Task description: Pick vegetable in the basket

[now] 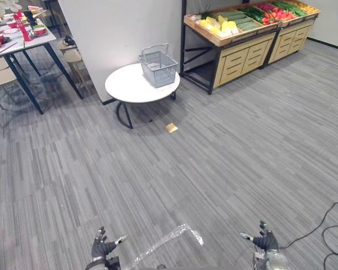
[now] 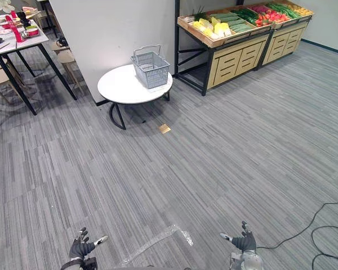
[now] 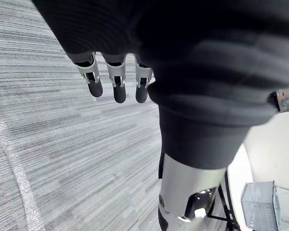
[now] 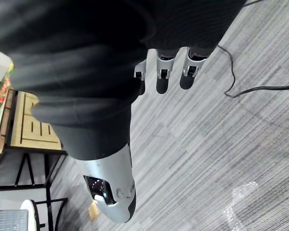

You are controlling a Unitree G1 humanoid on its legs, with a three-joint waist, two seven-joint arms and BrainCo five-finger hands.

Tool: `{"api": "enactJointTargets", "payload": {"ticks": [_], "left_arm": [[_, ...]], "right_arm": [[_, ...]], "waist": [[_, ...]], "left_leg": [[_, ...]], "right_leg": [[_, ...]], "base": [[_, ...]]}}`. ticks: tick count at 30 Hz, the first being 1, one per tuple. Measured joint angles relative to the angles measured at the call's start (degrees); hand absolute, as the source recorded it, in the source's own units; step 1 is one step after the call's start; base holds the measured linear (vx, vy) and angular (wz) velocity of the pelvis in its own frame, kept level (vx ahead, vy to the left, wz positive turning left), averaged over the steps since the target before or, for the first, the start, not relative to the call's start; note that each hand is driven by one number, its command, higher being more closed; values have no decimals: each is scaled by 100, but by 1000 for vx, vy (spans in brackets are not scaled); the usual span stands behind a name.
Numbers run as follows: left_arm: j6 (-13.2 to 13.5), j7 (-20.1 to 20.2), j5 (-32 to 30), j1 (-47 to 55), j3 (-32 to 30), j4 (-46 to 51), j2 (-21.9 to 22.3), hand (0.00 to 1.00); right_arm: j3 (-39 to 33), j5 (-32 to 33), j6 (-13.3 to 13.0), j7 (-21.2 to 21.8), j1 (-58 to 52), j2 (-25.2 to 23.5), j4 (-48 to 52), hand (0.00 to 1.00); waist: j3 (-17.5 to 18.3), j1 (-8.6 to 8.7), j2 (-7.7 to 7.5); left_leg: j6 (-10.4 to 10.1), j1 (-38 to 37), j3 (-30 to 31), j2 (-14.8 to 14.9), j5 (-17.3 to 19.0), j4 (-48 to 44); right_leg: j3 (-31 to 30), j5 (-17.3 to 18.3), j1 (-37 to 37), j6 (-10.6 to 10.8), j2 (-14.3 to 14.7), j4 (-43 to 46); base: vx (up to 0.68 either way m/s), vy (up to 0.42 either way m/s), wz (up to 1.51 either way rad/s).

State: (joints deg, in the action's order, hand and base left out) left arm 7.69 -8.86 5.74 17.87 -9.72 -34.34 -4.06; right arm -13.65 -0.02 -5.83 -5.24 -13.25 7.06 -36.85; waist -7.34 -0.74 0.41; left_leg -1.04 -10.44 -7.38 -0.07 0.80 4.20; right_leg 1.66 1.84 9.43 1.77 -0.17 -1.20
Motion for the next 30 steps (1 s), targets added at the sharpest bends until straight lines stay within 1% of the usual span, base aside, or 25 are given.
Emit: {"api": "enactJointTargets", "payload": {"ticks": [4, 6, 9, 10, 13, 15, 16, 17, 18, 19, 20, 21, 22, 23, 24, 25, 26, 27, 28, 29, 30], "left_arm": [[-1, 1, -12, 22, -2, 0, 168, 0], [-1, 2, -18, 23, -1, 0, 187, 0], [-1, 1, -9, 23, 0, 1, 187, 0], [-1, 0, 16, 24, 1, 26, 185, 0], [-1, -2, 43, 24, 1, 103, 177, 0], [-1, -2, 45, 24, 1, 205, 171, 0], [2, -4, 54, 23, 2, 319, 171, 0], [4, -11, 94, 1, 10, 456, 171, 0], [5, -14, 103, -3, 11, 535, 162, 0], [5, -25, 138, -4, 18, 584, 158, 0], [6, -32, 143, -4, 26, 585, 157, 0], [5, -36, 144, -4, 89, 615, 103, 0], [5, -48, 147, -32, 132, 726, 46, 0], [6, -66, 148, -52, 159, 776, 10, 0], [6, -125, 150, -89, 223, 784, -33, 0], [5, -151, 196, -110, 259, 781, -79, 0], [5, -157, 261, -162, 304, 776, -124, 0], [5, -159, 265, -215, 318, 775, -139, 0], [5, -161, 266, -376, 316, 724, -144, 0], [13, -163, 270, -573, 341, 641, -143, 0], [29, -174, 270, -678, 338, 615, -185, 0]], "right_arm": [[-6, 34, 2, 3, -98, -21, 0, 0], [-12, 75, 2, 9, -126, -69, 0, 0], [-15, 171, 2, 19, -132, -136, 1, 0], [-15, 182, 1, 16, -65, -210, 14, 0], [-13, 184, 1, 13, -49, -213, 27, 0], [-11, 197, 2, 12, 55, -213, 28, 0], [-11, 223, 1, 5, 154, -204, 29, 0], [-3, 225, 1, -6, 262, -180, 29, 0], [5, 224, 2, -5, 279, -173, 29, 0], [25, 223, 7, -3, 271, -158, 28, 0], [44, 223, 8, -2, 275, -152, 32, 0], [129, 223, 13, 0, 258, -173, 164, 0], [183, 222, 13, 4, 213, -214, 287, 0], [218, 222, 14, 8, 176, -228, 340, 0], [264, 221, 16, 17, 128, -222, 393, 0], [279, 221, 17, 17, 173, -214, 401, 0], [286, 222, 14, 14, 216, -199, 454, 0], [290, 222, 6, 13, 234, -182, 467, 0], [303, 223, 4, 15, 281, -100, 448, 0], [302, 227, 7, 8, 314, 25, 445, 0], [301, 226, 10, -5, 310, 69, 440, 0]], "waist": [[31, -2, 4], [105, -2, -6], [111, -4, -11], [127, -14, -39], [132, -23, -45], [124, -28, -47], [123, -26, -40], [112, -21, -21], [107, -21, -10], [71, -40, -47], [71, -44, 5], [27, -9, 20], [-32, 8, -10], [-78, 16, -78], [-139, -12, -85], [-144, -1, -103], [-155, 8, -88], [-167, 27, -69], [-257, 104, 39], [-362, 236, 155], [-384, 321, 106]], "left_leg": [[-1, 13, -54, 9, 1, 2], [-2, 85, -59, 13, 1, 3], [-2, 91, -76, 14, 9, 3], [7, 325, -120, 31, 189, -237], [6, 504, -169, 62, 467, -621], [17, 642, -211, 81, 672, -893], [44, 843, -230, 110, 860, -1194], [101, 1107, -242, 133, 1170, -1632], [139, 1179, -232, 115, 1349, -1816], [185, 1204, -248, 87, 1524, -1942], [200, 1195, -245, 92, 1599, -1997], [266, 1122, -187, 84, 1712, -2060], [321, 956, -109, 23, 1789, -2050], [352, 855, -86, -31, 1830, -2024], [387, 729, -59, -58, 1938, -2013], [392, 563, -14, -38, 2071, -1993], [392, 338, 39, -2, 2129, -1832], [381, 225, 126, 11, 2120, -1732], [354, 25, 213, 131, 2104, -1562], [228, -233, 481, 229, 2015, -1378], [139, -442, 712, 213, 2052, -1429]], "right_leg": [[0, 26, -23, 35, 3, 6], [1, 55, -97, 76, 5, 8], [-3, 84, -109, 75, 3, 25], [-42, 168, -329, 25, -1, 209], [-93, 228, -370, 73, -4, 255], [-134, 296, -438, 65, -5, 315], [-166, 380, -550, 92, -2, 399], [-196, 679, -797, 219, -13, 785], [-197, 891, -926, 274, -60, 1200], [-171, 1085, -1109, 320, -104, 1732], [-144, 1135, -1258, 362, -112, 2095], [-34, 1175, -1742, 418, -180, 3266], [4, 1226, -2050, 454, -253, 3994], [30, 1324, -2203, 427, -298, 4364], [66, 1494, -2402, 357, -313, 4646], [177, 1667, -2678, 283, -311, 4704], [265, 1723, -3034, 287, -264, 4585], [308, 1715, -3217, 278, -220, 4420], [325, 1566, -3373, 164, -97, 3903], [272, 998, -3471, 100, 70, 2786], [131, 116, -3588, -81, 108, 2302]], "base": [[-30, -21, -1], [-11, -18, -1], [24, -26, -3], [74, -36, -12], [83, -10, -11], [84, 14, -12], [103, 38, -13], [141, 65, -9], [192, 90, -10], [152, 86, -11], [147, 114, -1], [189, 129, 16], [260, 129, 24], [342, 90, 16], [372, 57, 10], [469, 58, 8], [421, 40, 12], [383, 20, 32], [534, -26, 87], [829, -87, 119], [1012, -135, 132]]}}
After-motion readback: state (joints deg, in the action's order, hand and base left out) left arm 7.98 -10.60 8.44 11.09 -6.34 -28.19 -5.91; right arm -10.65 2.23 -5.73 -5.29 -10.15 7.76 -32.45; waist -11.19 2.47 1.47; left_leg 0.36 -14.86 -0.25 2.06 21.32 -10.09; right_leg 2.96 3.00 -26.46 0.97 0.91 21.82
